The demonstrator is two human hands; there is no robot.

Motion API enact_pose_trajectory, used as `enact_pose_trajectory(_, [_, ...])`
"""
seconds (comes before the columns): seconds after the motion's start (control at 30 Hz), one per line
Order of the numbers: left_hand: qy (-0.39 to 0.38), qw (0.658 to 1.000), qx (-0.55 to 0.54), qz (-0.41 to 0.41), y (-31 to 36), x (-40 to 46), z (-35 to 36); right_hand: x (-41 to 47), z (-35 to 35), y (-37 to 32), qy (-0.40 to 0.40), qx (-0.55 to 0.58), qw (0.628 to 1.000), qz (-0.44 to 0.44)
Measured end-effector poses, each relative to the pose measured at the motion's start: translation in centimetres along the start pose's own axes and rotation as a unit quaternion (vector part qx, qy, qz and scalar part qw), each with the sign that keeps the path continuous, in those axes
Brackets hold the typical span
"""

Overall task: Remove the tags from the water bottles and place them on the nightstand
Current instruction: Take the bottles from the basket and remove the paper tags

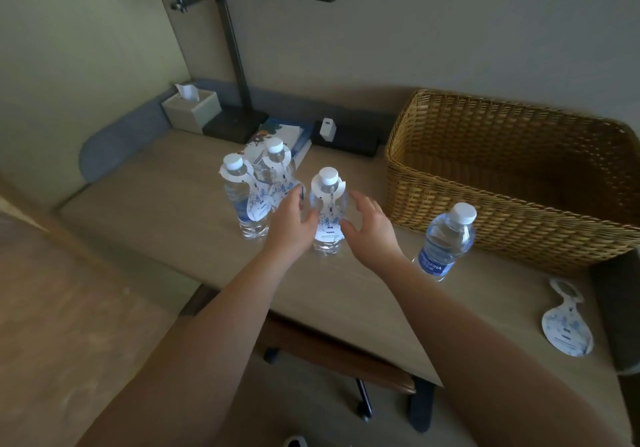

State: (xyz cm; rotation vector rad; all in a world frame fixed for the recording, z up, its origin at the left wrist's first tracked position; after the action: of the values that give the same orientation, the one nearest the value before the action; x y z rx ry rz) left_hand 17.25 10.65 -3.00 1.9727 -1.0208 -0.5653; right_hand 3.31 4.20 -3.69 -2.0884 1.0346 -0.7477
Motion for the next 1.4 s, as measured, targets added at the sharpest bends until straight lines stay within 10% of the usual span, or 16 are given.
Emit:
enact_pose_trajectory(0.73, [-0.115,0.990,-0.075,0.038,-1.6,1.7,2.6,-2.0,-0.9,4.8,0.020,0.125,0.977,0.172])
enact_pose_trajectory(1.4, [-0.147,0.983,-0.097,0.053,-0.7,2.2,3.4,-1.3,-6.0,-0.2,0.117,0.318,0.938,0.077])
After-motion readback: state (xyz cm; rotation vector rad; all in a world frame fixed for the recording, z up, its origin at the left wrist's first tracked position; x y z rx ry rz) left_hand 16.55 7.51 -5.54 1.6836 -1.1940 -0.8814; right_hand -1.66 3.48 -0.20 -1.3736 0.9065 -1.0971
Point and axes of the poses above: each hand's wrist, its own x-axis towards the middle knuckle, its own z-axis out of the palm, y = z × x, the point moved 3 cm from there along x, towards the middle knuckle, and after that the axes turned 4 degrees about -z, right-handed, at the moved point
